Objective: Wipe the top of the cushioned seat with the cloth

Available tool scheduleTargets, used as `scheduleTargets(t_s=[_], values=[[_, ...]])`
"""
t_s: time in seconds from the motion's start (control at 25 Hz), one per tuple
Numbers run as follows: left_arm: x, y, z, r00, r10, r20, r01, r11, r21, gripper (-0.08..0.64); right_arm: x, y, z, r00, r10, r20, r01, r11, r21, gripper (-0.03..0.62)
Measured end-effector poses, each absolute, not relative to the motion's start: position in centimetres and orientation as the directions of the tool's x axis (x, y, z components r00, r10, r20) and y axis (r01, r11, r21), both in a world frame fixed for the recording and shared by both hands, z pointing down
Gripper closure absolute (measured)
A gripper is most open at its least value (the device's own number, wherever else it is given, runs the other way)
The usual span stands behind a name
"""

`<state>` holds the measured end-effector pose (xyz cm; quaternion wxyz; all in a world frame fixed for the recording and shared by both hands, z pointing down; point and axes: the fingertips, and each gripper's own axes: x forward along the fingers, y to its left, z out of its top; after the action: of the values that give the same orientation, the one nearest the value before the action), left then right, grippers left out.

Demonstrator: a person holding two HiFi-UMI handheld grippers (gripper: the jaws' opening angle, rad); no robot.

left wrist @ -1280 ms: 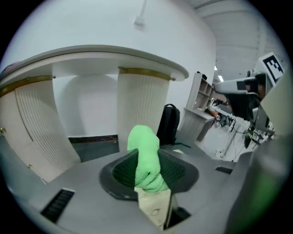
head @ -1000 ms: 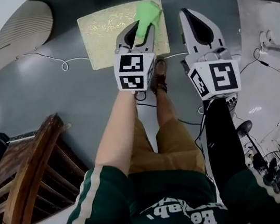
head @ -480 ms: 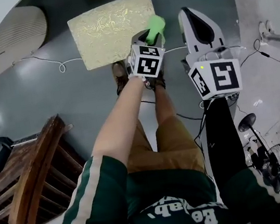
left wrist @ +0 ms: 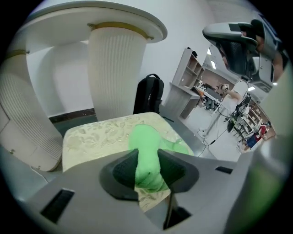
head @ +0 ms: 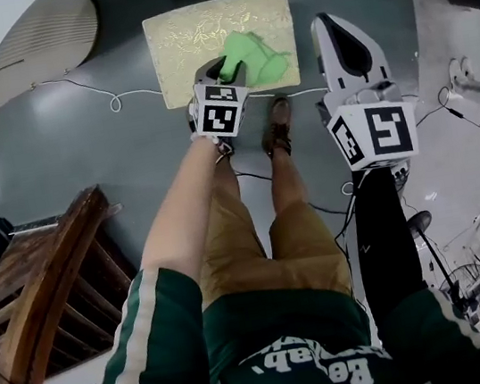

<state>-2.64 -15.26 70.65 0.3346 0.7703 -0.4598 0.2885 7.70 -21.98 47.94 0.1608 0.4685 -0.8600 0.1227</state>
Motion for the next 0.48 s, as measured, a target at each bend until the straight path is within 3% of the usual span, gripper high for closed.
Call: scheduleTargets(t_s=[0.48], values=[[-21.9, -10.2, 72.7, 0.156, -0.502, 0.851, -0.986, -0.133, 0.103, 0.42, 2.5, -20.9, 47.7, -0.566, -0.724, 0.393, -0.8, 0.598, -0.05, 0.584]])
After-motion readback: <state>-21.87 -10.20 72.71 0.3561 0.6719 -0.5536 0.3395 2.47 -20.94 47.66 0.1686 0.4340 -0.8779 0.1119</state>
